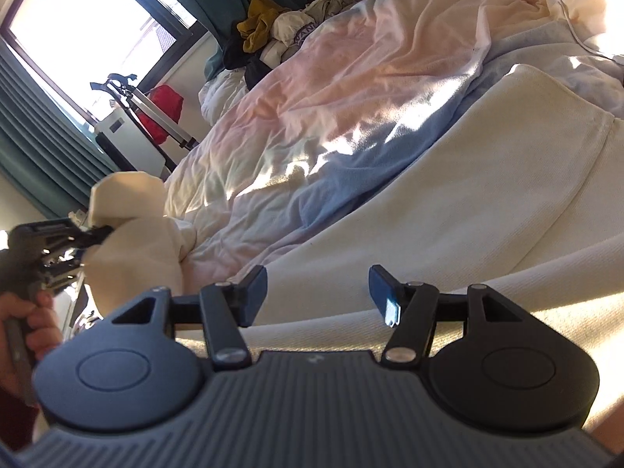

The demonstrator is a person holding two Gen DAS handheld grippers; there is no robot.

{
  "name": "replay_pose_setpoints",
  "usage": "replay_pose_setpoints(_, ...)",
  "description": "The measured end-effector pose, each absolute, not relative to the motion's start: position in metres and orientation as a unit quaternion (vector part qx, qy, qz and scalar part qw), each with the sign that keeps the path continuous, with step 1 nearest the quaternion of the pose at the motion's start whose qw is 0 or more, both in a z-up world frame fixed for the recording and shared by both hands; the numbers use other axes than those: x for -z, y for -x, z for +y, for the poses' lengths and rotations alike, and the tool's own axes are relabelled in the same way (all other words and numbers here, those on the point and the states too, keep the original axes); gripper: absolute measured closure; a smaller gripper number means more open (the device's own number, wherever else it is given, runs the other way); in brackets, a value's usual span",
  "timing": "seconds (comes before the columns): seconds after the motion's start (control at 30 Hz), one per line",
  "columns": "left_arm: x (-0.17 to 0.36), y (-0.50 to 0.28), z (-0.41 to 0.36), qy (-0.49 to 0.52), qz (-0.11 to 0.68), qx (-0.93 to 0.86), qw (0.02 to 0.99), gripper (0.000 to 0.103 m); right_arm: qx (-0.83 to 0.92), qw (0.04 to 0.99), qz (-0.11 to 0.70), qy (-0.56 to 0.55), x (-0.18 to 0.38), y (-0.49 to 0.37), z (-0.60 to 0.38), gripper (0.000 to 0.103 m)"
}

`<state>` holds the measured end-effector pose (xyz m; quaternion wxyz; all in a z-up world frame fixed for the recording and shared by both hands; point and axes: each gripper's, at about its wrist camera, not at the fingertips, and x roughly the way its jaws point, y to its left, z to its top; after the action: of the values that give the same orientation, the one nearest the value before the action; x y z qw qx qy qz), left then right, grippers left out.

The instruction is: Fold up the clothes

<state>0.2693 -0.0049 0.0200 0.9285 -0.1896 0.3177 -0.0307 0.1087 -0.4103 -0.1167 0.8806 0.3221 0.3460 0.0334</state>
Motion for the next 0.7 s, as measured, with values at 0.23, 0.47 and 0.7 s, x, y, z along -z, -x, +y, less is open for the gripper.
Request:
replay_pose_setpoints(0.23, -0.028, -0.256, 0.145, 0.237, 0.288, -0.099, 0.923, 0.087, -0.032, 0.889, 0.353, -0.289, 0.112, -0.112, -0.398, 0.042)
replay_pose_setpoints(0.47, 0.034, -0.238, 0.220, 0.282, 0.316, -0.114, 0.899, 0.079, -0.055, 0.890, 0.366, -0.266, 0.115, -0.124, -0.380, 0.042)
replay_pose_setpoints(0.7, 0.004, -0.188, 0.191, 0.224, 0.257, -0.088, 0.936, 0.049, -0.119, 0.891, 0.371, -0.233, 0.115, -0.132, -0.350, 0.042)
